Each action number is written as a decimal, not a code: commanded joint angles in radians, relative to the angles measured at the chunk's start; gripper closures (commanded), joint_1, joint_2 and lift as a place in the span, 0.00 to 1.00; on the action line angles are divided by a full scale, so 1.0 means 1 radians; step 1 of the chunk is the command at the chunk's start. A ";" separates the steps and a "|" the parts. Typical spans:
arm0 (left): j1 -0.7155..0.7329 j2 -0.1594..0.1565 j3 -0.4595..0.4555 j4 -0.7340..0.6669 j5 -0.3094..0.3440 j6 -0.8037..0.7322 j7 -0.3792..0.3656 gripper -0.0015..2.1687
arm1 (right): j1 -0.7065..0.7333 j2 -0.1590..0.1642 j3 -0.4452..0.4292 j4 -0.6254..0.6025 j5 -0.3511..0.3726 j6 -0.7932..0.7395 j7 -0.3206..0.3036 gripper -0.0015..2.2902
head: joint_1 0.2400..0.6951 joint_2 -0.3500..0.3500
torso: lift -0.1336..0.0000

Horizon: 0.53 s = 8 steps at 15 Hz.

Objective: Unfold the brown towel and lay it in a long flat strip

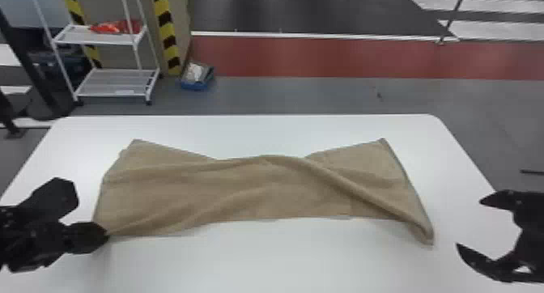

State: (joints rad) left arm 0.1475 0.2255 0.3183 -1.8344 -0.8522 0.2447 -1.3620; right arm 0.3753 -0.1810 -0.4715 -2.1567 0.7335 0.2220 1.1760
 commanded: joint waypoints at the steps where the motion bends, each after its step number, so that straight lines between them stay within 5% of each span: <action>1: 0.006 0.000 0.022 -0.032 0.010 -0.006 -0.028 0.54 | -0.007 -0.002 0.016 0.001 0.027 0.004 0.025 0.04 | 1.00 0.43 | 0.13; 8: 0.026 0.043 0.053 -0.121 0.016 -0.067 -0.209 0.54 | -0.019 -0.003 0.088 0.024 0.155 0.020 0.053 0.09 | 1.00 0.43 | 0.13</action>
State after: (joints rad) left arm 0.1717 0.2532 0.3676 -1.9506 -0.8365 0.1825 -1.5695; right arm 0.3633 -0.1839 -0.3955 -2.1409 0.8718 0.2343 1.2234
